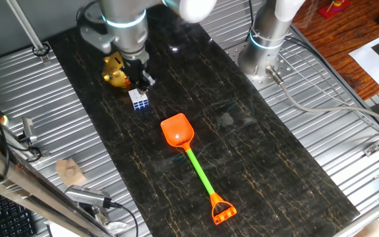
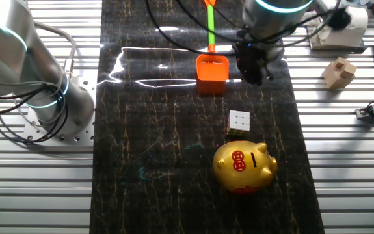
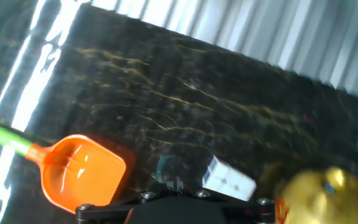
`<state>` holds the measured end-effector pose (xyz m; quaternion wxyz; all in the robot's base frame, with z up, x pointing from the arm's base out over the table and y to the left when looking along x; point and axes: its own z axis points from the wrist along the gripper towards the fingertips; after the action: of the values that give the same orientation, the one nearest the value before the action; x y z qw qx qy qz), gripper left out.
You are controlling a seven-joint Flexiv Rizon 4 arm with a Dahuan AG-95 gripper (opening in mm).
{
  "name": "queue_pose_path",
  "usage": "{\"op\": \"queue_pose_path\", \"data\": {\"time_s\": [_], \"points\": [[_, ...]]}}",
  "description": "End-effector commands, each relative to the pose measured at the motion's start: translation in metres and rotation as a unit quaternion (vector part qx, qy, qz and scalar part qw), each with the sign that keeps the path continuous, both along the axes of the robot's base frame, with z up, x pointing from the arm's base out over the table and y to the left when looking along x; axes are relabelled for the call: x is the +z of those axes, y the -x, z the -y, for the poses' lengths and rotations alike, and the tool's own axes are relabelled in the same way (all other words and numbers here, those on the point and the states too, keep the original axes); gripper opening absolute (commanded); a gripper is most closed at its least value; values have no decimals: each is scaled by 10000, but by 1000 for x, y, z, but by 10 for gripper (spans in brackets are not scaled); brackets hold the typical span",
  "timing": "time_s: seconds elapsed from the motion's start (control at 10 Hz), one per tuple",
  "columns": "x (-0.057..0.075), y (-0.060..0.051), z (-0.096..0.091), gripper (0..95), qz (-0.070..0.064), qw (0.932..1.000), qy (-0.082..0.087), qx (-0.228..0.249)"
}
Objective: Use a shovel to scoop up an object
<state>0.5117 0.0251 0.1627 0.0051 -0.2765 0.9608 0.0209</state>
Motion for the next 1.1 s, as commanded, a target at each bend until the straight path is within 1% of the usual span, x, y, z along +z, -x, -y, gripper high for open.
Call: {"op": "queue_pose_path", "data": {"time_s": [0.1,0.2,0.3,0.5,0.7,0.8,0.9,1.1], "points": [[-2,-4,-9,0,8,9952,77,980],[-2,-4,-9,0,8,9942,112,1071],[-2,-4,-9,0,0,9943,125,1060],[-2,-4,-9,0,3,9926,147,1203],[-2,-4,-5,0,24,9921,49,1257],[-2,-4,-5,0,45,9895,-11,1442],[-2,-4,-5,0,54,9862,4,1652],[-2,-4,-5,0,77,9813,21,1925]]}}
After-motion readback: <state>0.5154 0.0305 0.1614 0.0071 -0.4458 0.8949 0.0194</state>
